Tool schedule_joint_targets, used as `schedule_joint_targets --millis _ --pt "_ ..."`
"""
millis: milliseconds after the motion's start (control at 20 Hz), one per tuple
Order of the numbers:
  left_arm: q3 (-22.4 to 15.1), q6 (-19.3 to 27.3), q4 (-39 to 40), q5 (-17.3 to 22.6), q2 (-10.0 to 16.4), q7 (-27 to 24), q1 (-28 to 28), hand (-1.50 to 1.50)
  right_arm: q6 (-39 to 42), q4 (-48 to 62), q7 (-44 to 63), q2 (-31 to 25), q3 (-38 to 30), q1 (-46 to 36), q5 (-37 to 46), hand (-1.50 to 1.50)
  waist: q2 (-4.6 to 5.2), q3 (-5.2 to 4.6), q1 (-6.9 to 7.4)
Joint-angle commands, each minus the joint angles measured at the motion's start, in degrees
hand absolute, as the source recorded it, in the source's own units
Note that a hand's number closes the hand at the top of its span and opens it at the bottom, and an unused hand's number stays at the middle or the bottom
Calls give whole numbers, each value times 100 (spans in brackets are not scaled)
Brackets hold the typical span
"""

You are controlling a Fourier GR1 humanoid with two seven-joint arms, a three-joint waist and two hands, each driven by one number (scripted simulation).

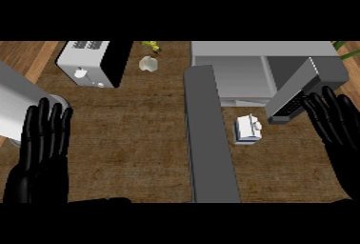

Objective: Pick up the milk, place it into the microwave and close the microwave

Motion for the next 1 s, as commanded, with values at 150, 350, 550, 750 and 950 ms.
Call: schedule_joint_targets --millis 150,350,550,750,950 --pt "-204 -140 -511 388 69 -639 1301 -150 502 -428 -2 -55 -202 666 -368 -150 -4 2 8" --pt "-669 -330 -1112 438 169 -987 2464 -150 407 -546 -13 72 -40 908 60 -150 -11 1 38" --pt "33 -786 -1171 1136 557 -1367 2929 -150 578 -281 -667 145 -11 1104 701 -150 -9 1 55" --pt "-603 -749 -1248 560 381 -1956 3674 -150 527 -115 -838 246 -100 1112 858 -150 -11 3 62" --pt "-210 -966 -1439 1090 556 -2018 3822 -150 511 215 -1228 420 128 1220 1296 -150 -8 3 46"
